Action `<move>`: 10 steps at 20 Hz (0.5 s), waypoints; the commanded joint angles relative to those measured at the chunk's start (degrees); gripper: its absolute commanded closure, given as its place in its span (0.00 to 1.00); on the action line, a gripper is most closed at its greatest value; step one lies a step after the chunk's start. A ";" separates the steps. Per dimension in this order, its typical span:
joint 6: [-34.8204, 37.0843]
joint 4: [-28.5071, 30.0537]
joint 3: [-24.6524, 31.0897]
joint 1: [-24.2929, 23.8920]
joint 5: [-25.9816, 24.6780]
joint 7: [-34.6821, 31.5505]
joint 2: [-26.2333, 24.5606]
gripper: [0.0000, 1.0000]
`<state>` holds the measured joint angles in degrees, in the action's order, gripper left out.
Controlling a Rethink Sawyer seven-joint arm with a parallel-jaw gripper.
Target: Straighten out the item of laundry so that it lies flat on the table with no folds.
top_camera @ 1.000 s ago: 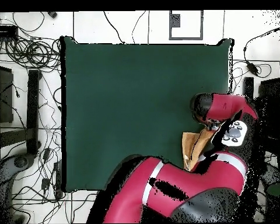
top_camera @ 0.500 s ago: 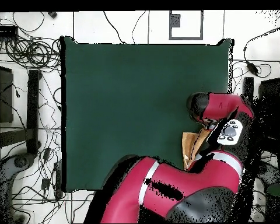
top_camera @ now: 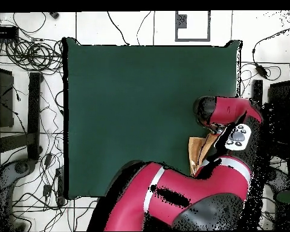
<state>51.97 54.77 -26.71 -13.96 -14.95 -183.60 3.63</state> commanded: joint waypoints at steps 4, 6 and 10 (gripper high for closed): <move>-4.14 3.96 5.09 3.32 -1.55 1.79 -3.83 1.00; -7.55 5.58 5.91 3.01 -1.67 2.30 -2.78 1.00; -25.86 12.97 9.48 1.06 -3.61 3.85 1.29 1.00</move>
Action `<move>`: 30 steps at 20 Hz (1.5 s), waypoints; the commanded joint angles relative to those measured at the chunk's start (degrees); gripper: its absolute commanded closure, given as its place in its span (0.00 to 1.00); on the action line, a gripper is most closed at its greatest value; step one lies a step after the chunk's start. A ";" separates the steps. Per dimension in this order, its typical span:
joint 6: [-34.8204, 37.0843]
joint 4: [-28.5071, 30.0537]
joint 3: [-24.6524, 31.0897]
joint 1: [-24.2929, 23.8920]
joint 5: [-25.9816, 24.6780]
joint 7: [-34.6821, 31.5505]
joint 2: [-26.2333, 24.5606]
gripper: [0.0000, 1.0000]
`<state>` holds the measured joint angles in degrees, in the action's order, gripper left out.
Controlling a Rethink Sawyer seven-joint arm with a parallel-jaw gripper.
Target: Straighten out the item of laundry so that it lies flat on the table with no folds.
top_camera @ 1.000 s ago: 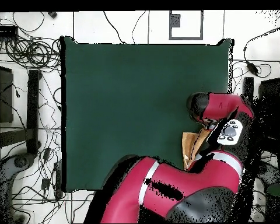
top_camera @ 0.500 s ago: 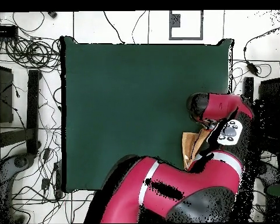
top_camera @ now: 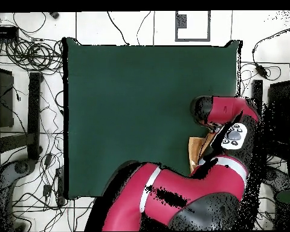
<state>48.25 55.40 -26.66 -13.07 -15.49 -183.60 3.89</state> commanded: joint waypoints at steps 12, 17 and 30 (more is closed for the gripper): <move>-35.66 28.40 15.60 -4.80 -10.33 10.94 14.41 1.00; -35.73 29.78 13.34 -2.88 -13.80 9.32 16.25 1.00; -34.88 30.17 16.41 -5.41 -16.86 8.17 17.31 1.00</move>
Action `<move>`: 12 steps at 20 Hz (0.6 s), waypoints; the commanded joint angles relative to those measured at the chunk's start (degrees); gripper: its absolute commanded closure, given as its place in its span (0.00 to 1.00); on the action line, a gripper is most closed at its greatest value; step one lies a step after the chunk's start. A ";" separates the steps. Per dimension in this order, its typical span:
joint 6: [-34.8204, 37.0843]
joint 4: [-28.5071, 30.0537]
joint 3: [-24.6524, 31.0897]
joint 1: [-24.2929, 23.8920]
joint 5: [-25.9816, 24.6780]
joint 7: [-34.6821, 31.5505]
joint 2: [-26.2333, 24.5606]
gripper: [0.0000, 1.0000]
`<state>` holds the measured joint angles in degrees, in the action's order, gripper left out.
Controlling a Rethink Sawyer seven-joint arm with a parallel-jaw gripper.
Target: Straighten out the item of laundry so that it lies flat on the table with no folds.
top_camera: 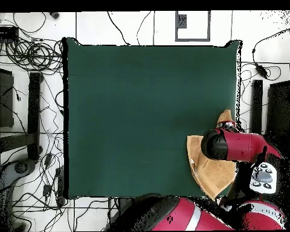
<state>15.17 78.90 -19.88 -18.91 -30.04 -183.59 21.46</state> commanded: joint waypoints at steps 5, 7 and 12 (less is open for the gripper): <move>-1.88 6.86 10.27 -0.14 -2.84 8.66 0.09 1.00; -2.12 6.85 10.26 -0.08 -3.09 8.42 -0.03 1.00; -2.33 6.90 10.67 -0.24 -3.89 7.70 0.21 1.00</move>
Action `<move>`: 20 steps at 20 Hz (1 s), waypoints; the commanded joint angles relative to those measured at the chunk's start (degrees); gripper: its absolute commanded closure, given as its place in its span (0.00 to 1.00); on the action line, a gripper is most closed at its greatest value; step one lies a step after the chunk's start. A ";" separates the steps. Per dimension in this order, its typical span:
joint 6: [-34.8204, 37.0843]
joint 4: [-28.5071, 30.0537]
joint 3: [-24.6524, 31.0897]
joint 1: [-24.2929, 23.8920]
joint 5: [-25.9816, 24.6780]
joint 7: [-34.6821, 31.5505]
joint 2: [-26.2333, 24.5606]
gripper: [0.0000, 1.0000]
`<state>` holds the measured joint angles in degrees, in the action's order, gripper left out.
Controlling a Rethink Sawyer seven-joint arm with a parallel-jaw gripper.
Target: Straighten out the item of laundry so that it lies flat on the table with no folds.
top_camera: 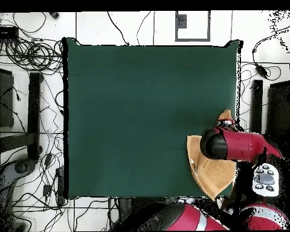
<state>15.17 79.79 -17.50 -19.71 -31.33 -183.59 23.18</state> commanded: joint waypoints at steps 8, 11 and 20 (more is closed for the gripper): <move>2.89 7.05 15.38 -4.58 1.19 8.41 -1.86 1.00; 3.62 6.82 15.67 -4.65 0.88 8.20 -1.73 1.00; 4.63 5.36 14.76 -3.39 -0.83 8.40 -2.10 1.00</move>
<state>15.17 80.84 -9.87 -25.69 -31.51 -183.59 23.55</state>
